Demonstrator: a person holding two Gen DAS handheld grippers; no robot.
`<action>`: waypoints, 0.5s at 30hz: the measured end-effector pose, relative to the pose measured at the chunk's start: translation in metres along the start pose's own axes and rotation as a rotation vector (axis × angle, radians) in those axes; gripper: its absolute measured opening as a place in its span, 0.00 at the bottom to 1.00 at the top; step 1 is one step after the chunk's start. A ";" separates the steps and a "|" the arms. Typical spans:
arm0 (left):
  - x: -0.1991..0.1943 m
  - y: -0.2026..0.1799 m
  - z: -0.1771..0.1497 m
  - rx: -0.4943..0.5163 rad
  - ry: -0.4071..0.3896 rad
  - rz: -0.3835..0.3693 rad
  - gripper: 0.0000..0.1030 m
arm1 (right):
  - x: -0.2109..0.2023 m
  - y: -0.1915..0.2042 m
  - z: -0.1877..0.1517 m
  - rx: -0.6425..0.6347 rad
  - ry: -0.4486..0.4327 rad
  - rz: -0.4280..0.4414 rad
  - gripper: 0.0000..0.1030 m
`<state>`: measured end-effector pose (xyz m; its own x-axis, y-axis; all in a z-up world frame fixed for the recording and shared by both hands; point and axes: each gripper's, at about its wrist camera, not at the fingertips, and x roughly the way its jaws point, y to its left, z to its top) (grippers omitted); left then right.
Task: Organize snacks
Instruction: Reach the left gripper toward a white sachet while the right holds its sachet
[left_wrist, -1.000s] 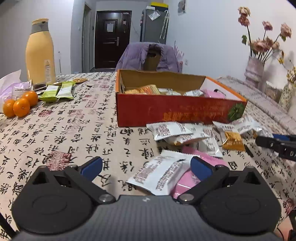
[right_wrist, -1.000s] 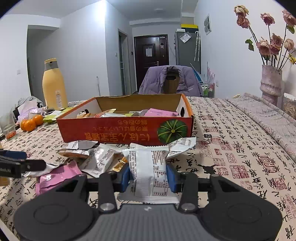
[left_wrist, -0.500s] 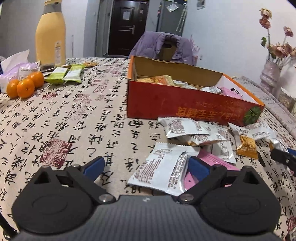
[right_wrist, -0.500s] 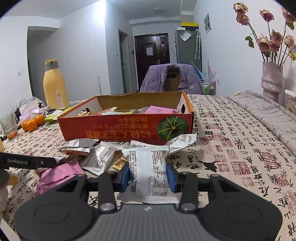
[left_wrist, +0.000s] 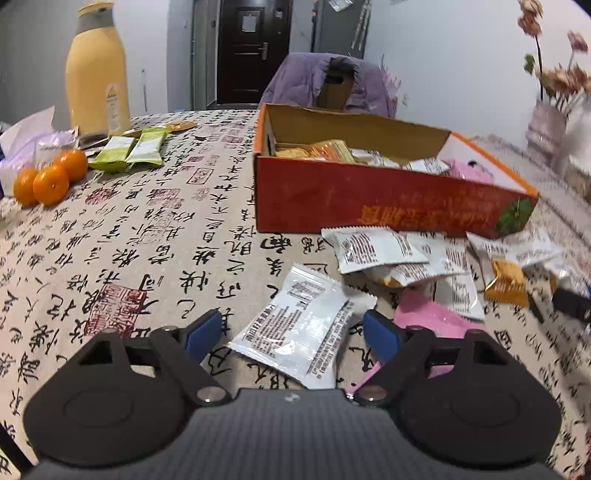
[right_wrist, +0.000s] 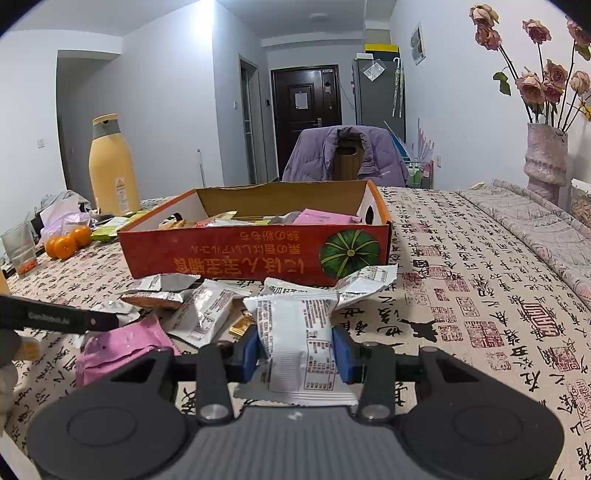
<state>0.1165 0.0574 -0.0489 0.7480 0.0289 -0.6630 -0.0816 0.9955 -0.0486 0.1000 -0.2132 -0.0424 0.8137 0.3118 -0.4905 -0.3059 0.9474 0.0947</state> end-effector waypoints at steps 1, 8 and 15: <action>0.001 -0.002 0.000 0.010 -0.002 0.010 0.76 | 0.000 0.000 0.000 0.000 0.000 0.000 0.40; 0.001 -0.008 -0.002 0.040 -0.015 0.022 0.60 | 0.000 0.000 0.000 0.000 0.002 0.002 0.40; -0.005 -0.010 -0.006 0.054 -0.038 0.030 0.43 | 0.000 0.002 -0.002 -0.004 0.003 0.005 0.40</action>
<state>0.1097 0.0466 -0.0493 0.7706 0.0613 -0.6343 -0.0694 0.9975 0.0121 0.0990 -0.2116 -0.0438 0.8106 0.3164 -0.4928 -0.3122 0.9454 0.0934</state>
